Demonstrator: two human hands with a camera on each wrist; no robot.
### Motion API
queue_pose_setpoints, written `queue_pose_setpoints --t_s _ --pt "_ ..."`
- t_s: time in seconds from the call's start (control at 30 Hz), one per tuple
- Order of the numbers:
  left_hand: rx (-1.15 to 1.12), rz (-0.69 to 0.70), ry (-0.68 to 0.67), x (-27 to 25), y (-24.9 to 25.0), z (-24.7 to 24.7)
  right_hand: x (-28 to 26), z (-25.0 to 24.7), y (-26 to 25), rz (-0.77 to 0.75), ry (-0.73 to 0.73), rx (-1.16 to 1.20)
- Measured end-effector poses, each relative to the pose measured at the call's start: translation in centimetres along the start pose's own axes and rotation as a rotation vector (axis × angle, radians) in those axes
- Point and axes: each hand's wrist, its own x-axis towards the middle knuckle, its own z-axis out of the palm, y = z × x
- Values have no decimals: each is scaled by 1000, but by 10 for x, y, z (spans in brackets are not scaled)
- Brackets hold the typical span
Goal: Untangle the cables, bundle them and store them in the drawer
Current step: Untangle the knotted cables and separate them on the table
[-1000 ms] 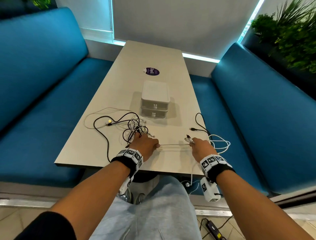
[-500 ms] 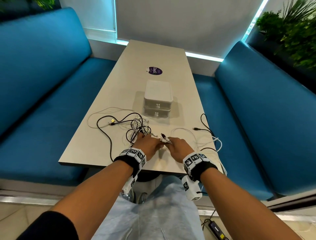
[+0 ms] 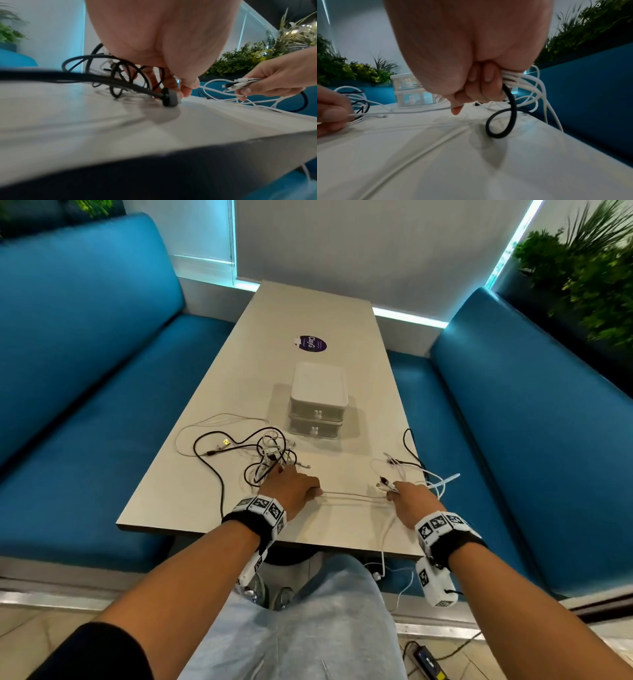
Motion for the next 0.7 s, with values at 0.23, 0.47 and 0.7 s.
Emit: queue_pose_setpoints --t_s 0.23,0.47,0.7 --pt "42 10 16 0 16 0 -9 10 -50 -159 119 86" --pt "17 46 42 -4 19 -7 -16 27 -83 -319 23 120" --pt "-26 47 84 -7 14 -5 -11 16 -63 -212 42 -55"
